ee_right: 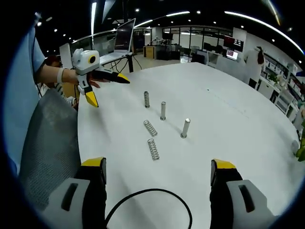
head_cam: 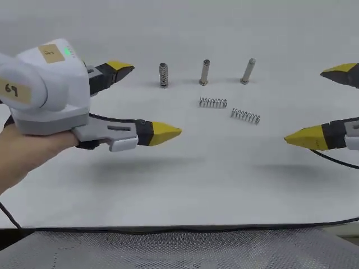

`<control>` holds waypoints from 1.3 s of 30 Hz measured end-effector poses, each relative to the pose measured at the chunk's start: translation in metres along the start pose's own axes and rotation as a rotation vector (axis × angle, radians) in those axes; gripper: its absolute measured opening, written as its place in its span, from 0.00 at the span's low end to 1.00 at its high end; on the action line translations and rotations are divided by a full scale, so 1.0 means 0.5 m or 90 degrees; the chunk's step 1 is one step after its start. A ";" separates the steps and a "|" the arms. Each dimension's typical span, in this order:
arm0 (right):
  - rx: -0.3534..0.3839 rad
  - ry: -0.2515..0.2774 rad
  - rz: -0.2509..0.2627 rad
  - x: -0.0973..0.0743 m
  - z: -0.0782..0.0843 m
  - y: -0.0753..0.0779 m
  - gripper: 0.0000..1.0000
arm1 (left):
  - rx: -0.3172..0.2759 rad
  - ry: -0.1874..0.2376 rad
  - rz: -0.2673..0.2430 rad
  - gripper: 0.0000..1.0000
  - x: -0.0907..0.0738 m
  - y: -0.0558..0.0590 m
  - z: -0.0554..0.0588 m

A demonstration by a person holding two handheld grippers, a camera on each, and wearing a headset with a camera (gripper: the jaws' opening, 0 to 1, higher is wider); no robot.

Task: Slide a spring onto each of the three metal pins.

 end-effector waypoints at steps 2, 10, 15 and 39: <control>0.004 0.003 0.004 -0.005 0.005 -0.004 0.90 | 0.000 -0.001 0.002 0.83 0.002 0.000 0.001; 0.023 0.014 0.016 -0.013 0.019 -0.018 0.88 | 0.005 -0.003 0.018 0.81 0.026 0.007 0.005; 0.029 0.019 0.023 -0.017 0.023 -0.024 0.87 | 0.011 -0.002 0.034 0.79 0.041 0.013 0.006; 0.052 0.022 0.037 -0.030 0.044 -0.030 0.85 | 0.059 -0.013 0.121 0.65 0.145 0.023 0.027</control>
Point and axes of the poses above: the centre of the closed fingertips' face, and the gripper's own axes: x roughly forward along the fingers, y roughly to its right, z roughly out of its underside, the point moved 10 cm from there along -x, roughly backward along the fingers, and after that the axes turned 14 degrees about -z, right-handed, at the moved point
